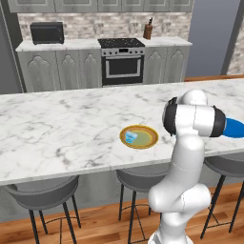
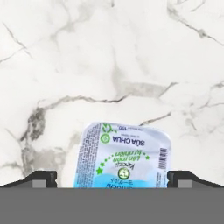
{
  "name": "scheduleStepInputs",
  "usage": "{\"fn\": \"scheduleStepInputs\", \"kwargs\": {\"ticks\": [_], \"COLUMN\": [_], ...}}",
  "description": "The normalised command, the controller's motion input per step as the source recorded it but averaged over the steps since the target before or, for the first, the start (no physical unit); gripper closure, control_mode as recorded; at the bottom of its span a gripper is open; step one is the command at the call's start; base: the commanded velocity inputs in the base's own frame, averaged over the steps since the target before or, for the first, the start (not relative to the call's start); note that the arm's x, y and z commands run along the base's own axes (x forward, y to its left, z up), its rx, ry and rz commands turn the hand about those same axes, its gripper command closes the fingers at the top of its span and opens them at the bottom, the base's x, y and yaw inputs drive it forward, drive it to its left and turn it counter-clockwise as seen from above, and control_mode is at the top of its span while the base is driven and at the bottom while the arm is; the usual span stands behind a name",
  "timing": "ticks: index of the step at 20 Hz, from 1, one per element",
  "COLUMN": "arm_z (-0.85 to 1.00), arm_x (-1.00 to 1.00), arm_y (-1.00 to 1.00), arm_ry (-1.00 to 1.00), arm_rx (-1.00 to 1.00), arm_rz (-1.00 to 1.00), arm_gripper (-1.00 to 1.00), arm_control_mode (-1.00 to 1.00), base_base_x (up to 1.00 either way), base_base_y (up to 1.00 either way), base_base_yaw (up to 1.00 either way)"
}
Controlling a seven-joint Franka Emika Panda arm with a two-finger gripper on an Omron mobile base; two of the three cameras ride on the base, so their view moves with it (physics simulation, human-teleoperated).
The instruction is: Place two yogurt containers on each plate.
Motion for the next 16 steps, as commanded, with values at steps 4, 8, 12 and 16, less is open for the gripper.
{"fn": "scheduleStepInputs", "kwargs": {"ticks": [4, 8, 12, 16], "arm_z": [-0.02, -0.11, -0.2, -0.18], "arm_x": [0.04, 0.01, 0.02, 0.04], "arm_y": [-0.08, -0.06, -0.01, 0.0], "arm_ry": [0.0, 0.0, 0.01, 0.0], "arm_rx": [0.0, 0.0, -0.03, 0.0], "arm_rz": [0.0, -0.01, 0.0, 0.0], "arm_gripper": [-1.0, -1.0, -1.0, -1.0], "arm_control_mode": [-1.0, -1.0, -1.0, -1.0], "base_base_x": [0.0, 0.0, 0.0, 0.0], "base_base_y": [0.0, 0.0, 0.0, 0.0], "base_base_yaw": [0.0, 0.0, 0.0, 0.0]}}
